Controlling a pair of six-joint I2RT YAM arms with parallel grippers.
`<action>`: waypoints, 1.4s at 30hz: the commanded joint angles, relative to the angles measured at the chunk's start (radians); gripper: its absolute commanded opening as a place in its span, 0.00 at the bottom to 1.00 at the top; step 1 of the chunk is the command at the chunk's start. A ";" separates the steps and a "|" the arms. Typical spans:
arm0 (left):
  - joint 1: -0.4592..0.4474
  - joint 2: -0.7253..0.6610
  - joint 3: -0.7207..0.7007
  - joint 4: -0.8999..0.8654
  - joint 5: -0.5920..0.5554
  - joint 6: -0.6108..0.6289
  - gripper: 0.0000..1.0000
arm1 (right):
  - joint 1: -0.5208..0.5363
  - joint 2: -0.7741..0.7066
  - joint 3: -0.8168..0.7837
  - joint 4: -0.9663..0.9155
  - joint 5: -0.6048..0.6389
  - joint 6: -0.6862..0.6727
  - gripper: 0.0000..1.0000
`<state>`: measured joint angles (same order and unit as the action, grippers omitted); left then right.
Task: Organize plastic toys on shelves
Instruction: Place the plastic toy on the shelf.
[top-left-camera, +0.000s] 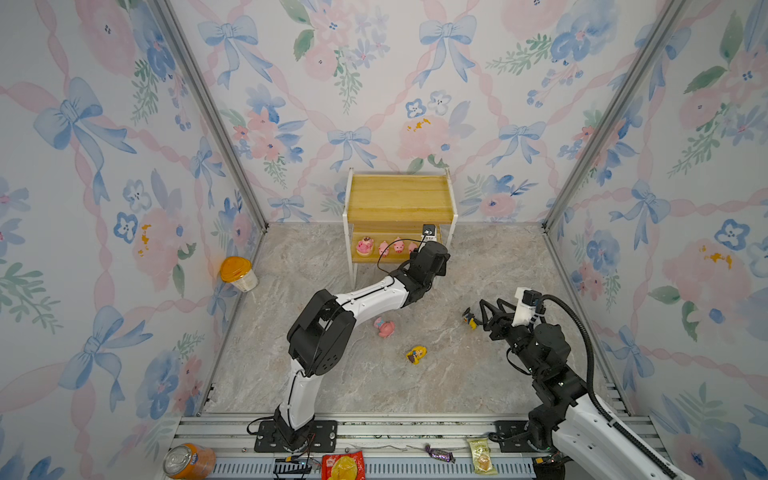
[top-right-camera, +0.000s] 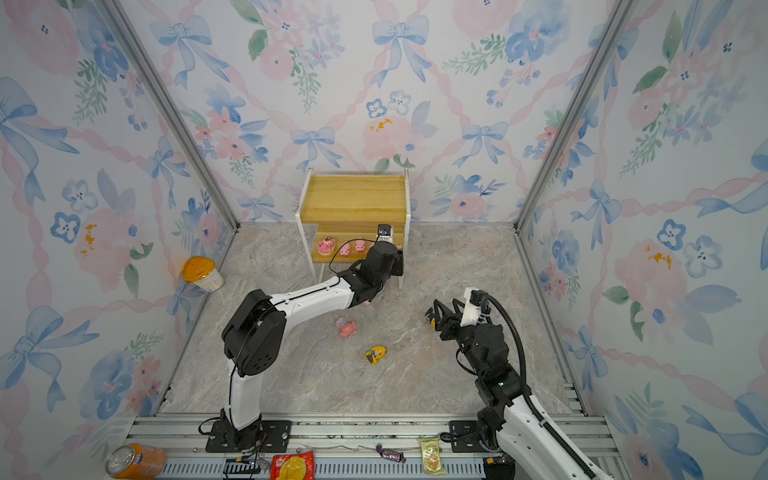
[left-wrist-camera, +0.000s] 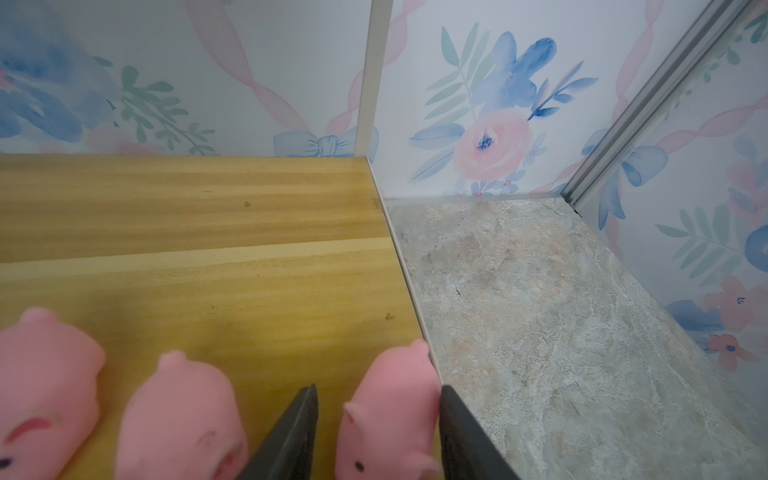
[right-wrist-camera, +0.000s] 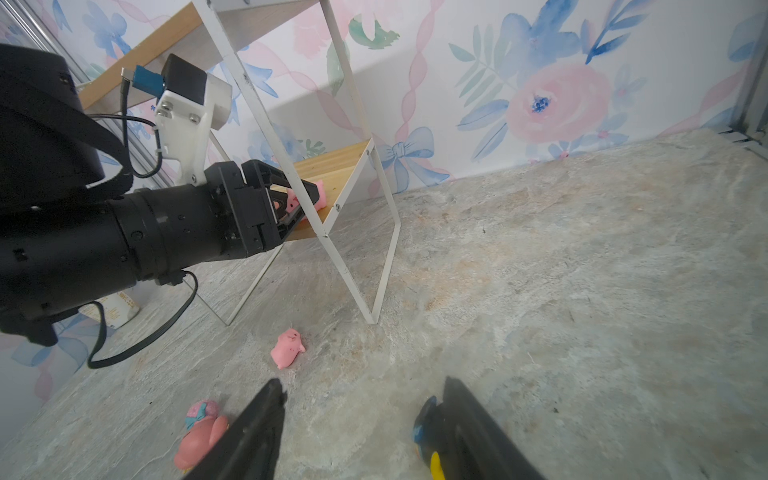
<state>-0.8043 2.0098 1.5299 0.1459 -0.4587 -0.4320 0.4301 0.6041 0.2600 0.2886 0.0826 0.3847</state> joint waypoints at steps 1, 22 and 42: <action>-0.001 -0.041 0.014 -0.011 0.008 -0.014 0.52 | 0.011 0.002 -0.011 0.011 0.001 0.006 0.63; -0.012 -0.117 -0.032 -0.008 0.035 -0.010 0.56 | 0.020 0.014 -0.013 0.020 0.002 0.005 0.63; -0.029 -0.202 -0.129 -0.008 0.042 0.005 0.56 | 0.025 0.028 -0.010 0.027 0.003 -0.001 0.63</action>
<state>-0.8253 1.8481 1.4284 0.1181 -0.4290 -0.4316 0.4438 0.6292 0.2596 0.2920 0.0826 0.3843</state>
